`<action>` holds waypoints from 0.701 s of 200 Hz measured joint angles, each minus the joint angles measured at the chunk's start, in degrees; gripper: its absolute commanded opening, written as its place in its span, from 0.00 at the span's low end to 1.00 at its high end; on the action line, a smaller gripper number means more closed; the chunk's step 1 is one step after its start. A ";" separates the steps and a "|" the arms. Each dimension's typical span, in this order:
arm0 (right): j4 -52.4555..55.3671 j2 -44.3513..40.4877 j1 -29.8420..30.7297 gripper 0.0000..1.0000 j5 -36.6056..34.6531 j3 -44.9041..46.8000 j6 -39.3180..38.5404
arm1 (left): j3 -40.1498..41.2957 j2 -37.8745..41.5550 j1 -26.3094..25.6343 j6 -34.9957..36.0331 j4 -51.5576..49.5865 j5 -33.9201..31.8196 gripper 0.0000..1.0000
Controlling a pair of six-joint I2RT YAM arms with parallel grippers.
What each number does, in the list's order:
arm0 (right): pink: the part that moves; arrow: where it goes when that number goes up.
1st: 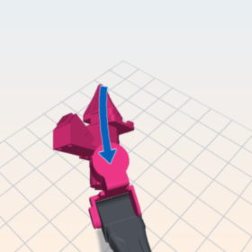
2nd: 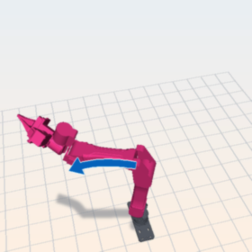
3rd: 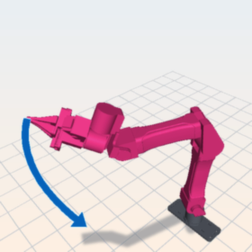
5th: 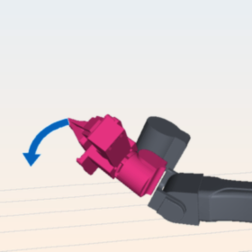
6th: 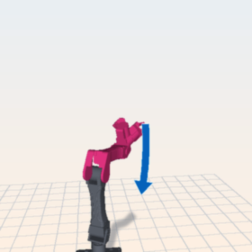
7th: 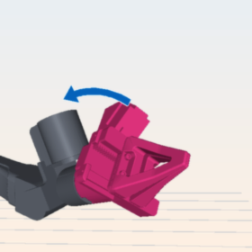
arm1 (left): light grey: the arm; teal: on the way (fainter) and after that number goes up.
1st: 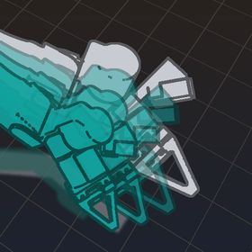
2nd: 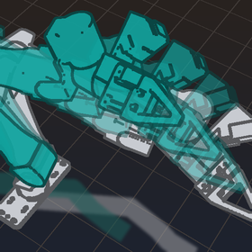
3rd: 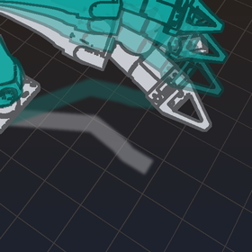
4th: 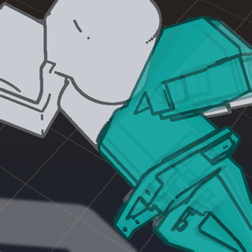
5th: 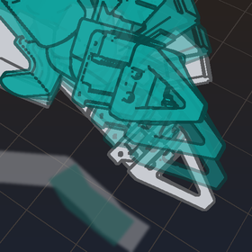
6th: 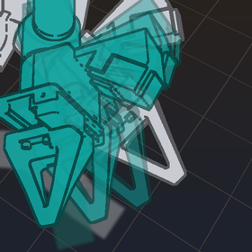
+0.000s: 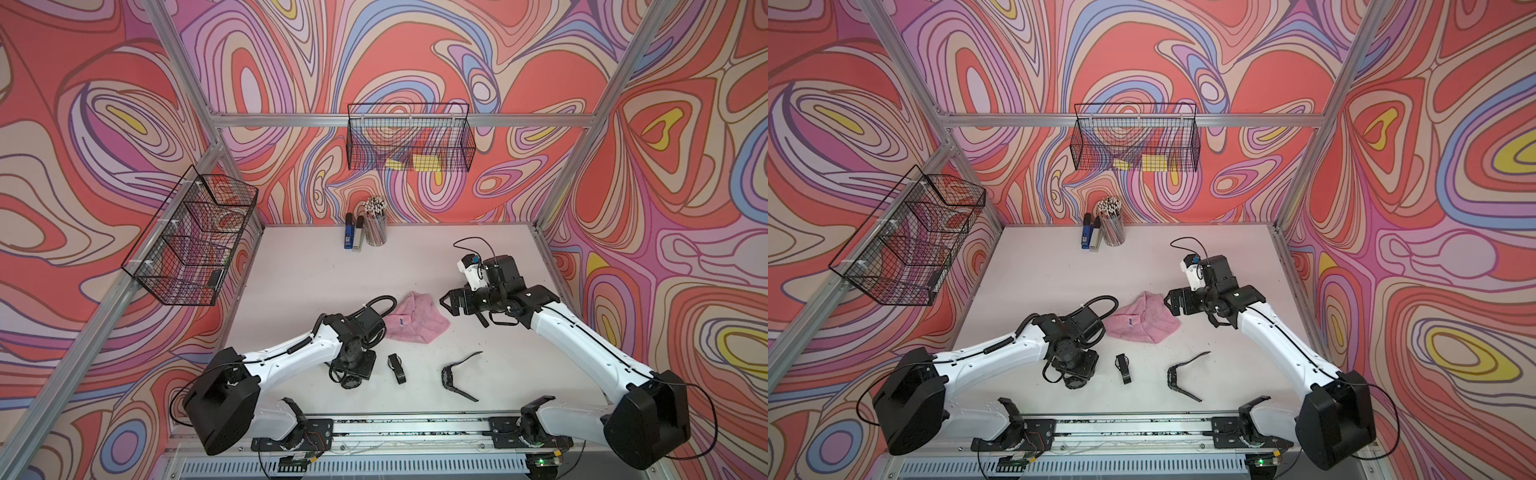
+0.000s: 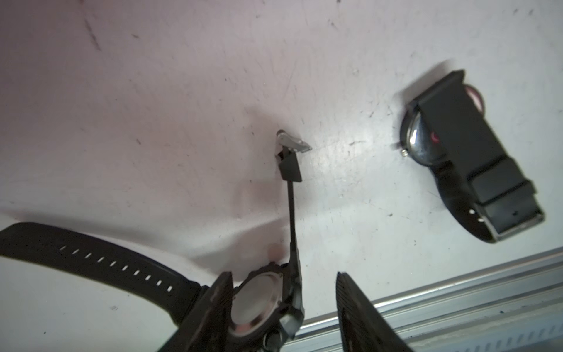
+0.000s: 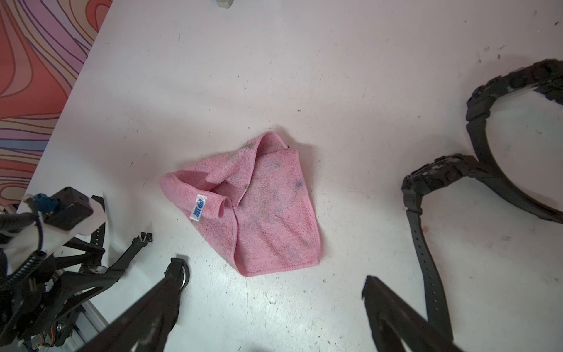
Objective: Wipe the watch dial
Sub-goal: Pick up the watch at the center of the board.
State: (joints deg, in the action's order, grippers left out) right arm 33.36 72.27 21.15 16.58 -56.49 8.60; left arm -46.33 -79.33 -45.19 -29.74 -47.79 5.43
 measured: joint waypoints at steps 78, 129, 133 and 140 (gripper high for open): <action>0.04 0.00 0.00 0.98 -0.02 0.37 -0.04 | -0.96 -6.27 -4.48 2.25 0.17 -1.29 0.35; 0.04 0.00 0.00 0.98 -0.09 0.37 -0.11 | -2.29 -8.17 -6.86 3.21 -1.51 -3.54 0.35; 0.04 0.00 0.00 0.98 -0.11 0.37 -0.11 | -2.38 -8.41 -7.04 3.26 -1.66 -3.69 0.35; 0.04 0.00 0.00 0.98 -0.13 0.37 -0.13 | -2.43 -8.76 -7.34 3.41 -1.68 -3.89 0.34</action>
State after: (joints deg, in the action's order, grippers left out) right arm 33.41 72.27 21.15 16.45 -56.12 8.47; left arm -48.75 -88.09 -52.53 -26.33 -49.47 1.54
